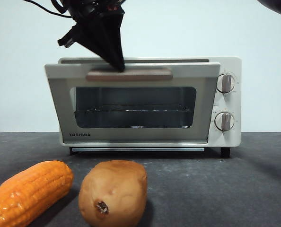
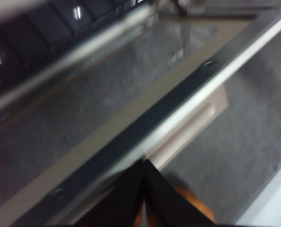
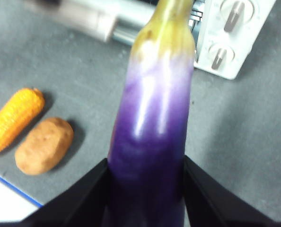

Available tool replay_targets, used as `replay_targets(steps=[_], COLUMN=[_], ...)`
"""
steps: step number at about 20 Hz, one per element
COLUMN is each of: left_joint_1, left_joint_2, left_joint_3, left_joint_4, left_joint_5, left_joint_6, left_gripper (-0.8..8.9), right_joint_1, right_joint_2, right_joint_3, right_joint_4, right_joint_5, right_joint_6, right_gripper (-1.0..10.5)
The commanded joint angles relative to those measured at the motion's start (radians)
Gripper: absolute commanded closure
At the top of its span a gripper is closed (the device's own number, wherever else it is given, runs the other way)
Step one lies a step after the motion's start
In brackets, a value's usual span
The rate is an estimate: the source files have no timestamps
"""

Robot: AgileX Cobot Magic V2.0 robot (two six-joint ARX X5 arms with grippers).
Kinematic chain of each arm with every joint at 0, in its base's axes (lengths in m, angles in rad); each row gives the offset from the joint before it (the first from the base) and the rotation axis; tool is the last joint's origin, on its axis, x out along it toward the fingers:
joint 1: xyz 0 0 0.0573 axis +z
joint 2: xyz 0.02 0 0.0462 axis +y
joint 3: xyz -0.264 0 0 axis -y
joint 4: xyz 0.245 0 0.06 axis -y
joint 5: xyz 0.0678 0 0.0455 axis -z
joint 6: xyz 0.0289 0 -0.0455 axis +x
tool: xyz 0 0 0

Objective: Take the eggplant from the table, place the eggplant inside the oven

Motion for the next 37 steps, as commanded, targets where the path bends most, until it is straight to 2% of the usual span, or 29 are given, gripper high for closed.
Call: replay_targets(steps=[1,5,8,11,14,19,23,25,27,29,31,34,37], left_joint_1=[-0.023,-0.043,-0.042,-0.028,-0.011,0.093,0.199,0.256,0.323,0.396,0.457,0.518,0.533], left_joint_2=[0.014,-0.045,-0.115,-0.2,-0.32,-0.559,-0.694,-0.724,-0.73,-0.729,-0.729,-0.729,-0.729], left_joint_3=[0.021,0.023,0.015,-0.036,-0.176,-0.505,-0.728,-0.813,-0.874,-0.909,-0.913,-0.913,-0.913], left_joint_4=[-0.055,-0.119,-0.111,-0.08,0.042,0.261,0.363,0.399,0.435,0.467,0.481,0.502,0.517], left_joint_5=[-0.006,-0.006,-0.007,-0.058,-0.099,-0.14,-0.13,-0.098,-0.016,0.08,0.141,0.196,0.215], left_joint_6=[0.013,0.023,0.027,0.026,-0.028,-0.128,-0.165,-0.17,-0.17,-0.17,-0.169,-0.168,-0.168], left_gripper=[8.1,8.1,8.1,8.1,8.1,8.1,8.1,8.1,8.1,8.1,8.1,8.1,8.1], right_joint_1=[0.01,0.01,0.01,0.01,0.01,0.011,0.011,0.011,0.012,0.022,0.025,0.035,0.035], right_joint_2=[0.006,0.007,0.024,0.066,0.135,0.334,0.547,0.652,0.752,0.847,0.929,1.033,1.106], right_joint_3=[0.014,0.014,0.014,0.014,0.014,0.048,0.181,0.269,0.353,0.42,0.466,0.493,0.493], right_joint_4=[0.023,0.04,0.075,0.119,0.153,0.182,0.181,0.174,0.159,0.161,0.183,0.275,0.407], right_joint_5=[0.003,-0.01,-0.069,-0.116,-0.166,-0.158,-0.15,-0.114,-0.062,0.02,0.115,0.251,0.357], right_joint_6=[-0.018,-0.055,-0.104,-0.178,-0.242,-0.364,-0.462,-0.51,-0.563,-0.623,-0.716,-0.812,-0.862], right_gripper=[8.3,8.3,8.3,8.3,8.3,8.3,8.3,8.3,8.3,8.3,8.3,8.3,8.3])
